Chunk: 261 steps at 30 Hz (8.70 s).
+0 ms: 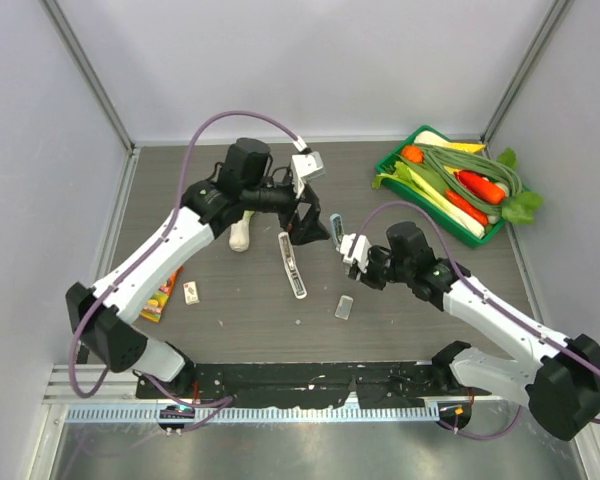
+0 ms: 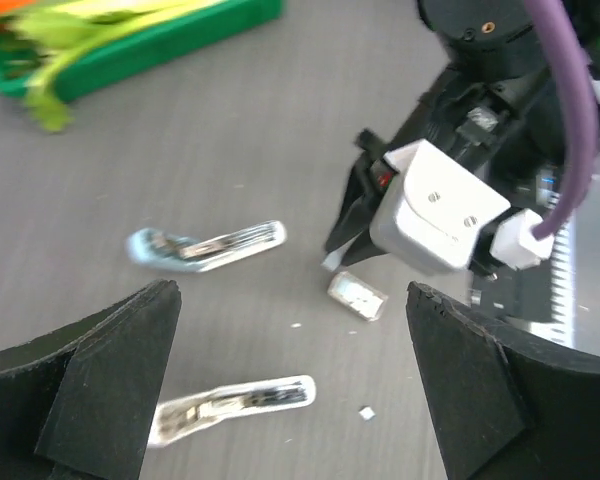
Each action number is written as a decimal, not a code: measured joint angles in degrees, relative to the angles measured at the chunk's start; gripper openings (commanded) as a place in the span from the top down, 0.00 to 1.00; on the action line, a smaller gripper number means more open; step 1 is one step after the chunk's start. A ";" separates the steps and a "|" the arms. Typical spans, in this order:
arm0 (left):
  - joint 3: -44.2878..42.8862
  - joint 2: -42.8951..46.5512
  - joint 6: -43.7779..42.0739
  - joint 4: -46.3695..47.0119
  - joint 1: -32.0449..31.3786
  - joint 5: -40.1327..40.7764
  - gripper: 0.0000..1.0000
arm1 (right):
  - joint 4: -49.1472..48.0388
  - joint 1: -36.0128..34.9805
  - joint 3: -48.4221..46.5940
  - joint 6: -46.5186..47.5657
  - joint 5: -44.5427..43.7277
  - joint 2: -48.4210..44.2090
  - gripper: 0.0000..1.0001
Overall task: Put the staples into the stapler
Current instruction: Install the staple into the stapler.
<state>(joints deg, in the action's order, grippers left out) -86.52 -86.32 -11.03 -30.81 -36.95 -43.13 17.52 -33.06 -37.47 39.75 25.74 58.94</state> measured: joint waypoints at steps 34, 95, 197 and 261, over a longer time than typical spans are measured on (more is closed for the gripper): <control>22.73 24.65 -2.93 -3.69 13.20 46.75 0.00 | -8.87 11.10 -2.32 -31.80 -7.82 18.23 0.80; 23.98 23.80 -1.36 -3.32 15.58 41.94 0.00 | -6.67 10.03 -5.49 -35.41 -8.76 22.84 0.81; 24.09 22.99 -1.14 -3.30 16.09 40.46 0.00 | -5.86 11.06 -5.73 -35.36 -8.50 23.21 0.81; 24.09 22.80 -0.96 -3.30 16.31 40.02 0.00 | -5.90 12.59 -5.73 -35.65 -7.65 23.19 0.80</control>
<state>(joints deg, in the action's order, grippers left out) -62.43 -63.53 -11.99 -34.11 -20.64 -3.11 11.62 -20.47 -43.20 4.10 18.09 82.13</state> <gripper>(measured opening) 0.996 0.218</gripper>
